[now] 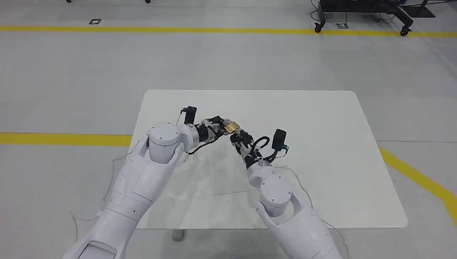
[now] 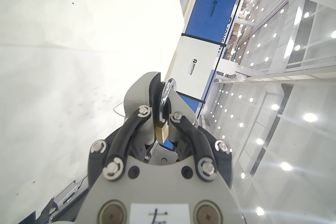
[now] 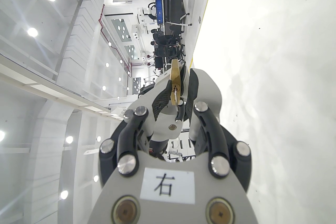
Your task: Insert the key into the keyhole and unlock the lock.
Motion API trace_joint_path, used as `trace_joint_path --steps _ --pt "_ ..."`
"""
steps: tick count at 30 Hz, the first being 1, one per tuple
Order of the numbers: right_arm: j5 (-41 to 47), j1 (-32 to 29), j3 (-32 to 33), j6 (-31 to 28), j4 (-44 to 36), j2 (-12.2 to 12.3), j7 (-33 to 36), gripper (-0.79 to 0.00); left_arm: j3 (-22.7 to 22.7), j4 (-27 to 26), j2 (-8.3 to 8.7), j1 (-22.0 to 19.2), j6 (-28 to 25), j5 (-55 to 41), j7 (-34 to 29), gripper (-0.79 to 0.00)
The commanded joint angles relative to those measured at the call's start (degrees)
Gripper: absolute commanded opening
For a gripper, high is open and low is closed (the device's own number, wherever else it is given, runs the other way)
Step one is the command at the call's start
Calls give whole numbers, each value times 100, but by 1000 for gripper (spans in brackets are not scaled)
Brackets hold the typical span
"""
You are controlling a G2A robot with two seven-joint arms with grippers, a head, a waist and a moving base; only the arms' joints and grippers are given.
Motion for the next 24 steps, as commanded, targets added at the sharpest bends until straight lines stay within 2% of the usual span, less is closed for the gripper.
trace_joint_path --steps 1,9,15,24 --pt "-4 -6 8 4 -4 -4 8 -560 1 1 0 2 -3 -3 8 -785" --pt "-6 -50 75 1 -75 -14 59 -523 -3 29 2 -8 -5 -1 19 -785" --pt "-12 -133 166 -11 -197 -8 126 -523 -38 64 8 -9 -21 -5 51 -785" --pt "-113 -165 235 175 -269 4 302 -600 -106 106 23 -11 -35 -31 59 -785"
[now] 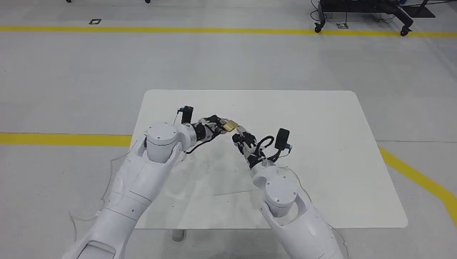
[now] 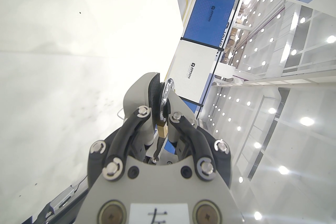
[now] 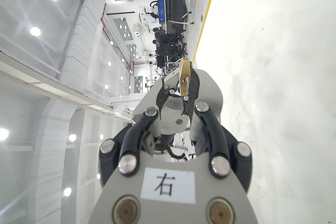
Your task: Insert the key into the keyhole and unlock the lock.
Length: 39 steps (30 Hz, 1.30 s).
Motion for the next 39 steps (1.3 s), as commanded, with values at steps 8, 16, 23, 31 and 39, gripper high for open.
trace_joint_path --steps 8,16,23,31,39 --pt "-97 23 21 209 4 0 122 -785 -8 92 1 -57 -31 -16 -48 -785" --pt "-171 44 14 252 26 -7 193 -785 58 132 2 -116 -117 93 -144 -785" --pt "-175 36 26 238 32 -19 191 -785 138 66 9 -130 -213 264 -226 -785" --pt "-209 22 44 176 8 -23 257 -228 110 51 21 -111 -243 251 -300 -785" --pt "-208 20 45 173 5 -22 267 0 96 66 39 -129 -216 208 -564 -785"
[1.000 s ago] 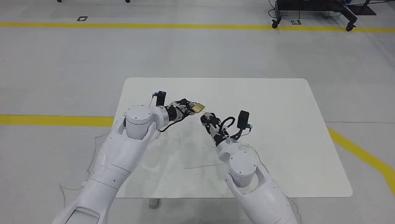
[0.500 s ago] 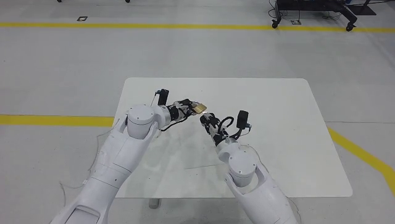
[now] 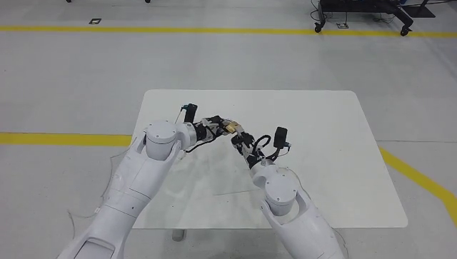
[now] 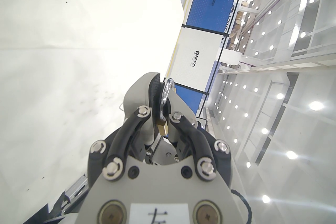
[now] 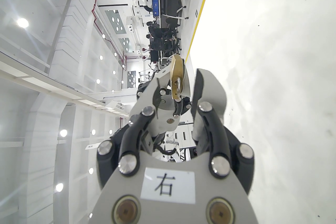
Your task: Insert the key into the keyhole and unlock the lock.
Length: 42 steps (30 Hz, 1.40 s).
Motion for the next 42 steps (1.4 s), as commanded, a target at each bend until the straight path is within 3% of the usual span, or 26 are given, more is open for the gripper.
trace_joint_path --steps 1,6,10,14,20,21,23,24,25,36,42 --pt "0 0 0 0 0 0 0 0 0 -1 -1 1 -1 -1 5 -785" --pt "0 0 0 0 0 0 0 0 -16 -27 -3 77 -51 -76 52 -785" --pt "0 0 0 0 0 0 0 0 -213 311 -47 228 -59 -1276 -584 -785" --pt "1113 -201 368 -110 -290 27 826 0 -200 833 -96 38 75 -1730 -806 -785" --pt "1379 -360 752 414 -583 140 1660 0 -235 1535 -168 -168 329 -2487 -1138 -785" --pt "1401 -376 778 451 -608 149 1738 -55 -234 1611 -176 -202 369 -2555 -1179 -785" --pt "1503 -433 877 494 -737 186 2058 -462 -192 1882 -209 -316 553 -2775 -1374 -785" --pt "1522 -456 906 486 -768 195 2121 -582 -164 1949 -219 -355 623 -2815 -1459 -785" --pt "1521 -487 947 455 -827 211 2192 -785 -100 2096 -239 -433 784 -2889 -1648 -785" --pt "1446 -534 867 571 -1216 301 2809 -785 207 2930 -351 -916 803 -2921 -2133 -785" --pt "1001 -621 825 -195 -1257 314 2292 -785 325 3187 -404 -1059 701 -2917 -2311 -785"
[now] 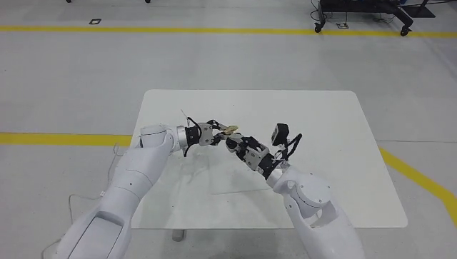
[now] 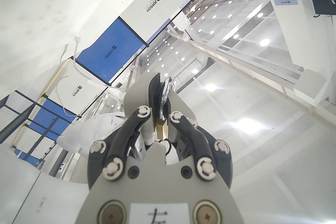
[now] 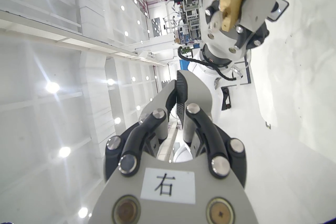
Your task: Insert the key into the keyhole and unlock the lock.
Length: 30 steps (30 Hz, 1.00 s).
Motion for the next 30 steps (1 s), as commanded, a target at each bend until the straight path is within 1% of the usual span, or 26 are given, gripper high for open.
trace_joint_path --steps 1,8,14,18,24,30 --pt "-186 58 -80 -232 139 -12 -268 -785 24 77 -15 -31 -29 -28 -90 -785" --pt "-568 410 -387 -144 650 -49 -705 -785 95 299 -55 -139 -136 -27 -225 -785" --pt "-588 513 -459 -162 791 -72 -985 -785 134 416 -81 -196 -221 -25 -303 -785" --pt "-520 493 -444 -197 752 -70 -995 -785 145 468 -94 -222 -282 -32 -343 -785" --pt "-281 342 -306 -276 569 -40 -806 -785 146 530 -106 -241 -396 -41 -390 -785" --pt "-513 549 -410 -109 874 -62 -1170 -785 160 540 -113 -253 -470 14 -341 -785"
